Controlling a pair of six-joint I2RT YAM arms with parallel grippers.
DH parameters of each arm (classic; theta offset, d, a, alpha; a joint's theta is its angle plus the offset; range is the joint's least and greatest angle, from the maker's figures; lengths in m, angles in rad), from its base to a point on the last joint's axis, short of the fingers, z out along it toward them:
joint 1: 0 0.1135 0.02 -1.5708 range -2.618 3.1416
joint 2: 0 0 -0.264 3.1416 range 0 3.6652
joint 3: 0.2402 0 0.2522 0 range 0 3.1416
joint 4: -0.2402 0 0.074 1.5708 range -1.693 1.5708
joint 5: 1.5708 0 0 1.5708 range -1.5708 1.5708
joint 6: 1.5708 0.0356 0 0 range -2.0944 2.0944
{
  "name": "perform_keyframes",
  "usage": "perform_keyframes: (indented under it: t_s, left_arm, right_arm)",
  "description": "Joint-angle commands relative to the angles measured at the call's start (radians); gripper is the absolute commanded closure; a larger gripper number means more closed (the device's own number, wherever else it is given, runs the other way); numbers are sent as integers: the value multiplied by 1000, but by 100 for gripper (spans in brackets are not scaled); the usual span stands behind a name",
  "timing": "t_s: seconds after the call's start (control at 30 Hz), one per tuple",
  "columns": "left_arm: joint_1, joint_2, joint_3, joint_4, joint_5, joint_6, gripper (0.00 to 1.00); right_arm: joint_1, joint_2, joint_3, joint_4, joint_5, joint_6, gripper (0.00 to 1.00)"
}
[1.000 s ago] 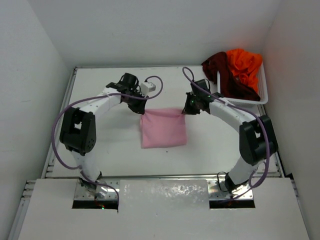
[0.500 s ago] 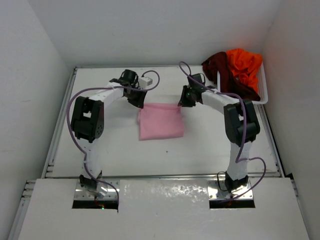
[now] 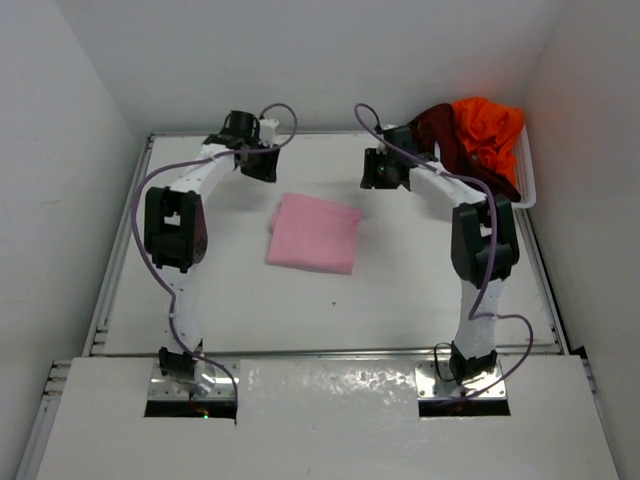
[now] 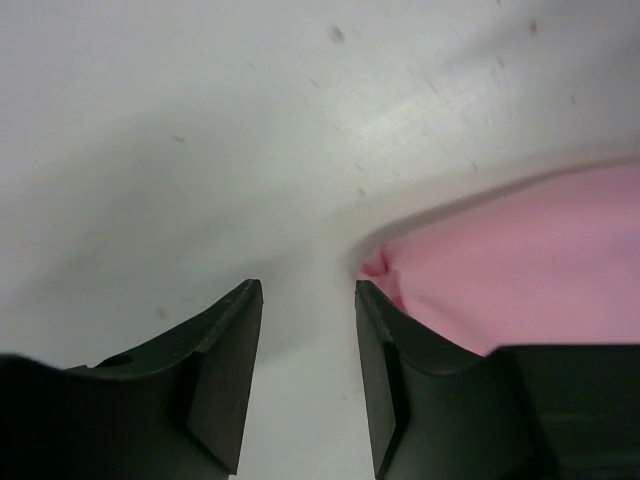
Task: Fold and stack the t-shirts
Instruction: Fold the long partially folded tshirt into a neat square, then put the neatly folded tshirt into the corner of the board with the left arm
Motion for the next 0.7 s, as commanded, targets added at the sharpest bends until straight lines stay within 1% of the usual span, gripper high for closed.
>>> perform_keyframes:
  t_s: [0.0, 0.03, 0.07, 0.1, 0.13, 0.17, 0.2, 0.23, 0.27, 0.3, 0.33, 0.37, 0.4, 0.43, 0.47, 0.5, 0.53, 0.6, 0.63, 0.67]
  left_arm:
    - [34, -82, 81, -9, -32, -40, 60]
    - [34, -108, 44, 0, -14, -37, 59]
    - [34, -162, 17, 38, 11, -34, 52]
    - [34, -182, -14, 54, 86, -24, 47]
    - [34, -193, -55, 66, 118, -24, 45]
    - [34, -190, -65, 72, 166, -17, 44]
    - [34, -176, -66, 69, 180, -11, 44]
    - [34, -161, -56, 56, 186, -15, 46]
    - [33, -137, -43, 18, 200, -17, 54]
    - [31, -136, -42, 10, 251, -9, 58]
    - [19, -174, -63, 19, 273, -6, 61]
    - [9, -203, -94, 66, 305, 8, 65]
    - [-2, -233, -173, 97, 313, 14, 65]
    - [-33, -275, -212, 130, 312, 14, 65]
    - [-47, -279, -236, 173, 300, 8, 64]
    - [-56, -271, -255, 180, 301, 5, 64]
    - [-67, -229, -250, 177, 300, -1, 64]
    - [-67, -175, -223, 171, 300, -35, 65]
    - [-67, -125, -211, 169, 286, -44, 66]
    - [-67, -106, -195, 168, 268, -46, 66]
  right_arm:
    - [1, -151, -45, -11, -58, -113, 56]
    - [1, -189, -68, -23, -80, -116, 55]
    - [-1, -203, -126, -20, -139, -110, 53]
    - [-1, -217, -161, -7, -182, -116, 51]
    - [-1, -234, -194, 48, -228, -119, 45]
    - [-1, -237, -253, 81, -286, -119, 40]
    - [-2, -237, -271, 121, -290, -114, 40]
    - [-1, -237, -283, 130, -290, -111, 43]
    - [-1, -240, -288, 129, -290, -120, 60]
    - [-1, -250, -295, 150, -276, -123, 74]
    - [1, -268, -353, 190, -276, -114, 84]
    - [9, -311, -396, 251, -288, -69, 91]
    - [15, -326, -442, 402, -348, -38, 97]
    - [22, -332, -496, 453, -379, -9, 99]
    - [39, -313, -499, 481, -402, 31, 100]
    - [42, -296, -496, 500, -408, 51, 100]
    - [44, -276, -495, 512, -401, 100, 100]
    - [44, -216, -490, 529, -364, 125, 100]
    - [44, -193, -457, 518, -355, 128, 100]
    - [44, -144, -437, 508, -347, 131, 100]
